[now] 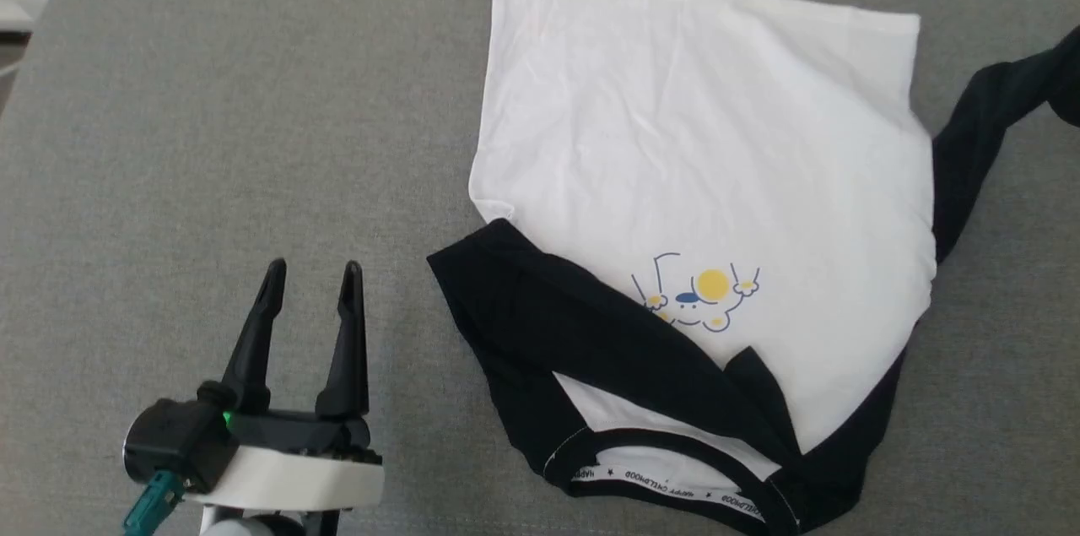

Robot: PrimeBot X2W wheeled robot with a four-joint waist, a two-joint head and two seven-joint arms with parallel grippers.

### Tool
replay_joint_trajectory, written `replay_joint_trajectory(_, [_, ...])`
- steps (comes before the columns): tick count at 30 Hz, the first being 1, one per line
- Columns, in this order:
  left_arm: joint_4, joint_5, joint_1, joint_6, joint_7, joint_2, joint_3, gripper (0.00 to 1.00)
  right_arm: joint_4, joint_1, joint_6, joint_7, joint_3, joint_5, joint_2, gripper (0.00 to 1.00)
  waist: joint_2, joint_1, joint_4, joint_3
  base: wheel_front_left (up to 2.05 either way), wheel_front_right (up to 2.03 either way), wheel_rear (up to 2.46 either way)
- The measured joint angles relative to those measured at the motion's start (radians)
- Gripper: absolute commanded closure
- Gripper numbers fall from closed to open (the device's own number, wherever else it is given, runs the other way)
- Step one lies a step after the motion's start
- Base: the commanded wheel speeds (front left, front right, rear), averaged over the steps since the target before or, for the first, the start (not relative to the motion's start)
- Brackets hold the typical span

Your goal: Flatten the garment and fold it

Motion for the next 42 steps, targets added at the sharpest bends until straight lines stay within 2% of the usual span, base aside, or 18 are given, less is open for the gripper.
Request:
replay_joint_trajectory(10, [-0.001,0.000,0.083,0.011,0.006,0.003,0.006,0.00,-0.067,0.052,0.000,-0.009,0.033,0.058,-0.005,1.00,0.0000,0.0000,-0.024,-0.121,0.00,0.00,0.00])
replay_joint_trajectory(24, [-0.044,0.000,0.161,0.030,0.042,0.012,0.005,0.00,-0.310,0.136,0.000,0.053,0.136,0.205,-0.028,1.00,0.0000,0.0001,-0.049,-0.244,0.00,0.00,0.00])
replay_joint_trajectory(35, [-0.067,-0.001,0.181,0.042,0.052,0.016,0.002,0.00,-0.467,0.201,0.000,0.109,0.347,0.275,0.026,1.00,0.0000,0.0002,-0.043,-0.248,0.00,0.00,0.00])
replay_joint_trajectory(42, [-0.065,-0.002,0.181,0.047,0.049,0.021,0.000,0.00,-0.492,0.213,0.000,0.111,0.546,0.300,0.080,1.00,0.0001,0.0002,-0.023,-0.223,0.00,0.00,0.00])
